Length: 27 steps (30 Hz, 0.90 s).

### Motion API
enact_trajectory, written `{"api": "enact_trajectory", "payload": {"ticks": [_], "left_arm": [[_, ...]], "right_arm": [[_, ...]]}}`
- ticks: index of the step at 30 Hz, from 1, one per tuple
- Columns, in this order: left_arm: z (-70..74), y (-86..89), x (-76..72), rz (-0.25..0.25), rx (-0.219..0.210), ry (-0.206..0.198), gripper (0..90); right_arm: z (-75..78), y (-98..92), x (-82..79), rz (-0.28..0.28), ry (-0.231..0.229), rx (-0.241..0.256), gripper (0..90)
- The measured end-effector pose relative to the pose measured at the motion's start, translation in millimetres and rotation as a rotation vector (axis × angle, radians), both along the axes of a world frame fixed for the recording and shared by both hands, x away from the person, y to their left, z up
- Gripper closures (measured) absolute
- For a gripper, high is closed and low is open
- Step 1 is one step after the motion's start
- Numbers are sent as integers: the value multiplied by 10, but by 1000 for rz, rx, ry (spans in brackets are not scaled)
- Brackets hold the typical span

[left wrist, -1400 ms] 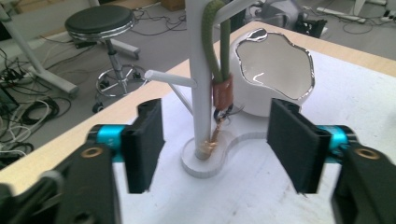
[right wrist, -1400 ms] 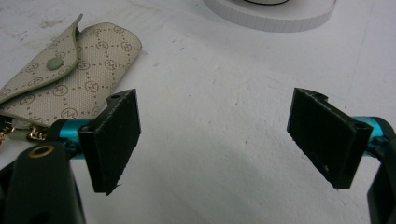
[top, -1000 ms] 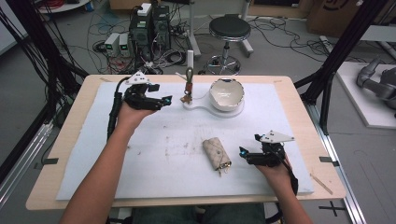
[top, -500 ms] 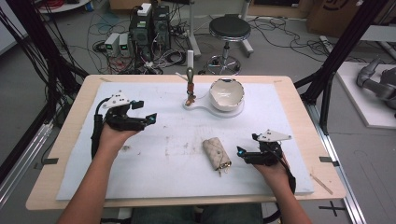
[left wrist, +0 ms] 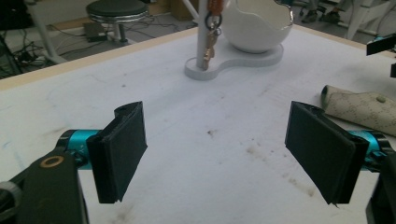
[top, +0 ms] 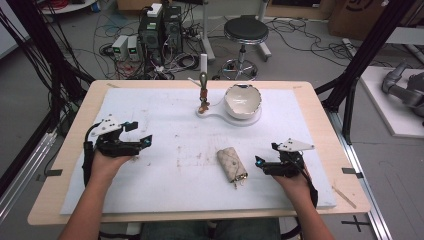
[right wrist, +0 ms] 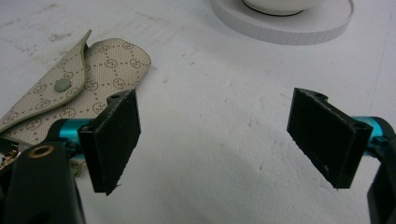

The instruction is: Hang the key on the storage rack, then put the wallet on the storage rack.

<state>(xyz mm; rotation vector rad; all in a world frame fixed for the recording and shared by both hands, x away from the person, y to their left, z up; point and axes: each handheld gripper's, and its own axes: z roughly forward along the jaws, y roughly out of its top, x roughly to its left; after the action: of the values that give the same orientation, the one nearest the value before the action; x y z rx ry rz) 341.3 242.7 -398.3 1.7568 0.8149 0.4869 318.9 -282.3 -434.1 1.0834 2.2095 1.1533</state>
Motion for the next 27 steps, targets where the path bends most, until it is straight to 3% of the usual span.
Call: {"api": "enact_trajectory", "payload": {"ticks": [6,12,27], "left_arm": [[-65,169,-80,45,-12,-20,205],[-151,247,-72,73,-13,-3,205],[-206,289,-29,72,-10,5,205]], "right_arm": [[-1,52,36,11,-3,-9,177],[-9,118,68,19,3,-15,177],[15,135,31,9,-4,-14,177]]}}
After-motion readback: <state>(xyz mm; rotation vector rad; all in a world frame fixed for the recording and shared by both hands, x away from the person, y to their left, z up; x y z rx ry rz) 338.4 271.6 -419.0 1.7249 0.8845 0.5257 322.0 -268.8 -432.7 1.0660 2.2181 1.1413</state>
